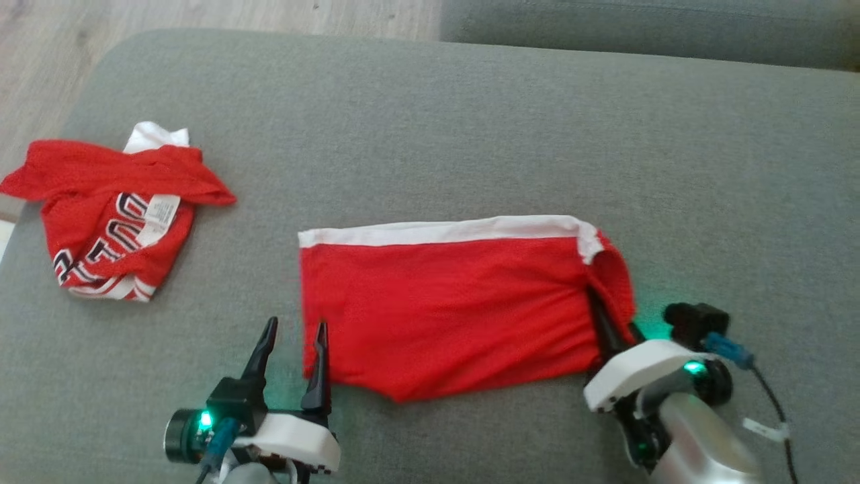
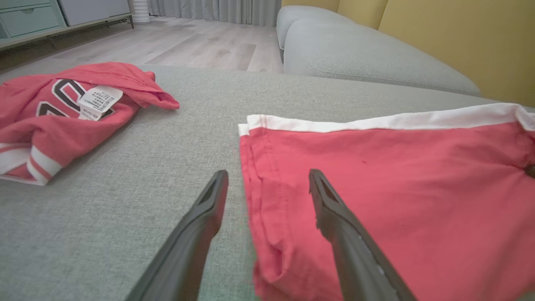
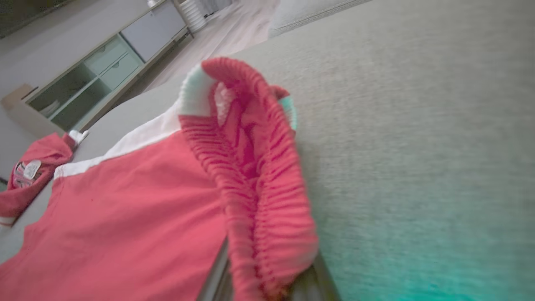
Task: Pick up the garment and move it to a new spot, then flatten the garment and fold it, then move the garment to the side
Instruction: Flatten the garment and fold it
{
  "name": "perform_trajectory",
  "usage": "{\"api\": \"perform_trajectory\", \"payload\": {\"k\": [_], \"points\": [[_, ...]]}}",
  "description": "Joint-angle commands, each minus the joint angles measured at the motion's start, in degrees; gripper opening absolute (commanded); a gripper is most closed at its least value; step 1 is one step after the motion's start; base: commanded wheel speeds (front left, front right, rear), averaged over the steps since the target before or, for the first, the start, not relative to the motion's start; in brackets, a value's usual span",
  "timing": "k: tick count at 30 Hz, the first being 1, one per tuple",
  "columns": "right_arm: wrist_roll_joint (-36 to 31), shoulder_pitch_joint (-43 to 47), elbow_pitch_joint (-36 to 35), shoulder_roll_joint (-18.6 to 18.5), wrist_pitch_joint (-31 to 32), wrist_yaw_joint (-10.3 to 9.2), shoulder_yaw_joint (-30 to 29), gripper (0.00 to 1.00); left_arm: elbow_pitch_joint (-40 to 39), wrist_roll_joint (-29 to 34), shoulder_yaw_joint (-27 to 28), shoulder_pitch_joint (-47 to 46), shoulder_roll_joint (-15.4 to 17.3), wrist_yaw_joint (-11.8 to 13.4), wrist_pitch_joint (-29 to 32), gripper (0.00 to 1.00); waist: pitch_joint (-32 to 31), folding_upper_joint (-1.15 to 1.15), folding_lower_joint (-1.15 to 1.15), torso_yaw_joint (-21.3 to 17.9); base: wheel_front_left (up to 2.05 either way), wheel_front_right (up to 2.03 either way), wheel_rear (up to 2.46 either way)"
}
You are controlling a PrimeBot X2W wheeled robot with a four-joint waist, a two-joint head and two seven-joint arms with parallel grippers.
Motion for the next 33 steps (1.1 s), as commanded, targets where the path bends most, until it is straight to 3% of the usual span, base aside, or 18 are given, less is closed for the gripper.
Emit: {"api": "perform_trajectory", "payload": {"k": [1, 10, 19, 27, 33], "points": [[1.56, 1.34, 1.69, -1.32, -0.02, -0.04, -2.08, 0.0, -1.73, 0.44, 1.86, -1.14, 0.04, 0.22, -0.72, 1.0, -0.78, 0.0, 0.0, -1.11, 0.0, 0.0, 0.0], [1.79, 4.38, -3.7, -6.2, -0.07, -0.04, -11.75, 0.0, -1.5, -0.12, 1.27, 0.3, 0.04, -0.16, -0.72, 1.0, -2.82, 0.0, 0.0, -6.97, 0.0, 0.0, 0.0], [3.0, 4.38, -8.69, -4.46, 0.23, -0.04, -10.44, 0.0, -1.35, -0.68, -0.1, -0.42, 0.04, 0.36, -0.72, 1.0, -2.33, 0.0, 0.0, -9.37, 0.0, 0.0, 0.0], [8.96, 3.91, -17.73, -1.98, 5.0, -0.04, -2.12, 0.0, -0.23, -0.75, -0.75, -0.22, 0.04, 0.4, -0.72, 1.0, -2.41, 0.0, 0.0, -4.91, 0.0, 0.0, 0.0], [11.22, 3.45, -21.47, -1.16, 7.77, -0.04, 2.04, 0.0, 0.34, -1.03, -1.66, 0.42, 0.04, 0.37, -0.72, 1.0, -2.63, 0.0, 0.0, 0.49, 0.0, 0.0, 0.0]]}}
